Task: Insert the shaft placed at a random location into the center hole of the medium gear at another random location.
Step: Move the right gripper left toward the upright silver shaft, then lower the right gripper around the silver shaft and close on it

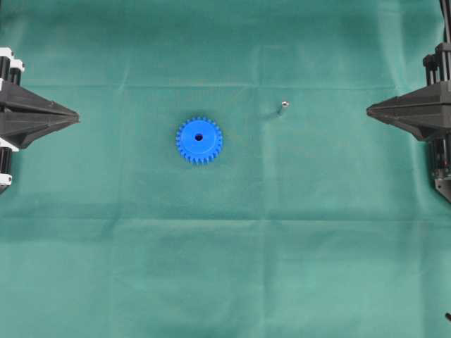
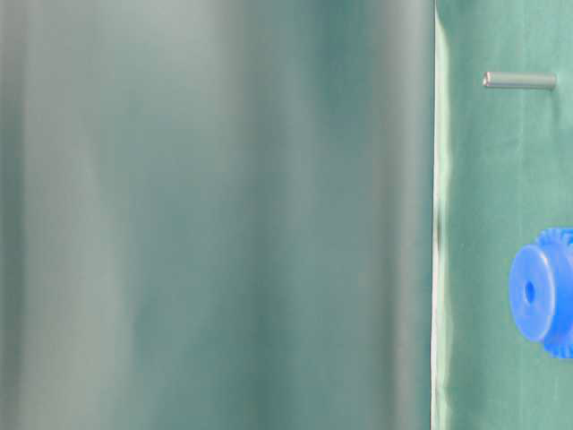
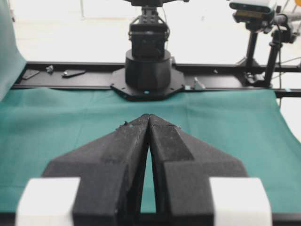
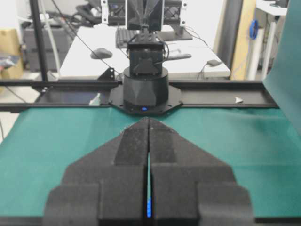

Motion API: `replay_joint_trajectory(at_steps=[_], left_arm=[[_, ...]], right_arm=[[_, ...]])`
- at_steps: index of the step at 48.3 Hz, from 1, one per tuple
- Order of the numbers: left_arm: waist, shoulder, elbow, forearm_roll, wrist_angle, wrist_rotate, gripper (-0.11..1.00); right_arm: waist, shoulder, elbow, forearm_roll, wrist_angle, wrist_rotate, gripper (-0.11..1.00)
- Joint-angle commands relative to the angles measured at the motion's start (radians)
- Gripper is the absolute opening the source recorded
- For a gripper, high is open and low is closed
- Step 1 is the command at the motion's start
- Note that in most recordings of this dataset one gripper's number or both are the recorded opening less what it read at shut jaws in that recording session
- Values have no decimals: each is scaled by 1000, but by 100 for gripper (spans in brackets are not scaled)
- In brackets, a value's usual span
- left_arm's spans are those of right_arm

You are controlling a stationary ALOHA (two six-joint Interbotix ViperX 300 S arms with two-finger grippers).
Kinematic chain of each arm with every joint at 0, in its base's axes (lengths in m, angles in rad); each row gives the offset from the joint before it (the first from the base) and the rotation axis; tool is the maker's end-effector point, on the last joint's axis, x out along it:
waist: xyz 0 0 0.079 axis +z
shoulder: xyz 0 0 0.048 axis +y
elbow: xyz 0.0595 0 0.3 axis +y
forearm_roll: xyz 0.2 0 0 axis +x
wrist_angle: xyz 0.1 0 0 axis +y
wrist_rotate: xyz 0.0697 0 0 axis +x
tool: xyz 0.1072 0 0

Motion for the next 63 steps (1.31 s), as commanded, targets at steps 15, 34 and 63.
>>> replay_joint_trajectory(at_steps=[15, 34, 63], left_arm=[[-23, 3, -46, 9, 72, -11, 0], [-23, 2, -44, 9, 78, -11, 0], [-20, 9, -40, 9, 83, -11, 0]], right_arm=[[-23, 94, -37, 5, 81, 15, 1], [-155, 399, -34, 23, -29, 12, 35], [-247, 890, -49, 37, -353, 6, 88]])
